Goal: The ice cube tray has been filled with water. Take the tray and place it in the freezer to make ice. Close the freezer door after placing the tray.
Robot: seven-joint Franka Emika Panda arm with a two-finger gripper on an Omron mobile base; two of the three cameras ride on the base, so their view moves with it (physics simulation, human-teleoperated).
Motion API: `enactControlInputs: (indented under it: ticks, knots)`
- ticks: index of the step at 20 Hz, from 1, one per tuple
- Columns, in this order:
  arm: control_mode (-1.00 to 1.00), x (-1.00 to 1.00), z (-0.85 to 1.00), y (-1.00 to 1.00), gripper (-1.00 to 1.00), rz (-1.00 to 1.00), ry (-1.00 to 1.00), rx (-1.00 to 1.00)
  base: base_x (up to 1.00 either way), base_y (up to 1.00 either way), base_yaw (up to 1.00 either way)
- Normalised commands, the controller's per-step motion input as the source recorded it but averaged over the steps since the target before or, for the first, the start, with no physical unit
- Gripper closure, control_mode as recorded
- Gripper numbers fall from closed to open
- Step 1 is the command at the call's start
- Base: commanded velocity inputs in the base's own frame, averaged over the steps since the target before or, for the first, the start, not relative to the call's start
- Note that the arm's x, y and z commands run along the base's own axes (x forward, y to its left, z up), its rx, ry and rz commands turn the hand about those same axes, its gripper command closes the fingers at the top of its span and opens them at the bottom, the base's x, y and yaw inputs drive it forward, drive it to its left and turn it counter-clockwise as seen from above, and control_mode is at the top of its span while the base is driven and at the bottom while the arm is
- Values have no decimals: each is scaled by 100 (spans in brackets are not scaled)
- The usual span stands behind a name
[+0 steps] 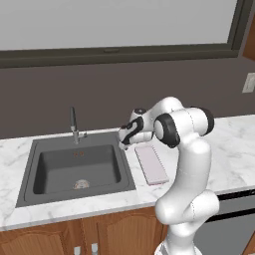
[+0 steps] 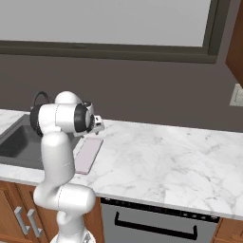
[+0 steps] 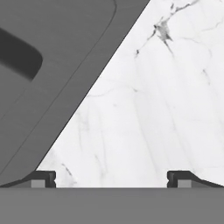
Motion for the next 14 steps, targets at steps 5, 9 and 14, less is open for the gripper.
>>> enactControlInputs:
  ticks: [5,9,14]
  knots:
    - [-100,27,-30,0,-100,0,0,0,0,0,0]
    - [-100,26,-29,0,-100,0,0,0,0,0,0]
    - [-100,6,-43,0,-100,0,0,-1,0,0,0]
